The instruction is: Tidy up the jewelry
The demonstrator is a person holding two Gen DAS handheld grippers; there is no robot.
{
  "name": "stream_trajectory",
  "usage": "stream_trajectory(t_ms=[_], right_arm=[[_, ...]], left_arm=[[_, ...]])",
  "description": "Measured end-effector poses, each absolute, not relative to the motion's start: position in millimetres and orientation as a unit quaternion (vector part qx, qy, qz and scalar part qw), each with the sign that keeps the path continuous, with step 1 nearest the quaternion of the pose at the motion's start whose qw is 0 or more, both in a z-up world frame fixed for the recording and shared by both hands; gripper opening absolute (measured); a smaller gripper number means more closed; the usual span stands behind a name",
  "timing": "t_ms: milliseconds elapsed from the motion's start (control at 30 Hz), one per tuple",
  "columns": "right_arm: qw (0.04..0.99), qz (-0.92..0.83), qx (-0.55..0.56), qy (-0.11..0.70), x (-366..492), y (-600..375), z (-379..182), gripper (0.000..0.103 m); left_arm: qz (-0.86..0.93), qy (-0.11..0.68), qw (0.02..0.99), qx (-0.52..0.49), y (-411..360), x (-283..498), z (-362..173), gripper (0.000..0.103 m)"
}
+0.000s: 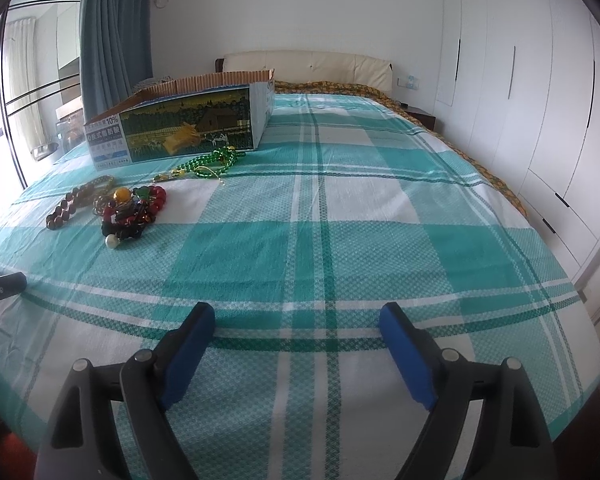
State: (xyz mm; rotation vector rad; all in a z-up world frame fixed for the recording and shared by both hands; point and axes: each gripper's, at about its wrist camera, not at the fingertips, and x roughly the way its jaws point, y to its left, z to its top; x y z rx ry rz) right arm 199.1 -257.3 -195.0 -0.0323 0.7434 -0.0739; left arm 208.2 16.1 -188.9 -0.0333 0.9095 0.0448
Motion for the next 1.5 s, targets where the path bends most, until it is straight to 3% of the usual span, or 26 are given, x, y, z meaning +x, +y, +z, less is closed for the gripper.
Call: stream_trajectory(t_ms=[1500], right_arm=[[0.913, -0.011, -0.028, 0.408, 201.0, -258.1, -189.1, 0.087]], left_arm=[[-0.004, 0.448, 0.894, -0.004, 18.4, 211.6, -189.5, 0.103]])
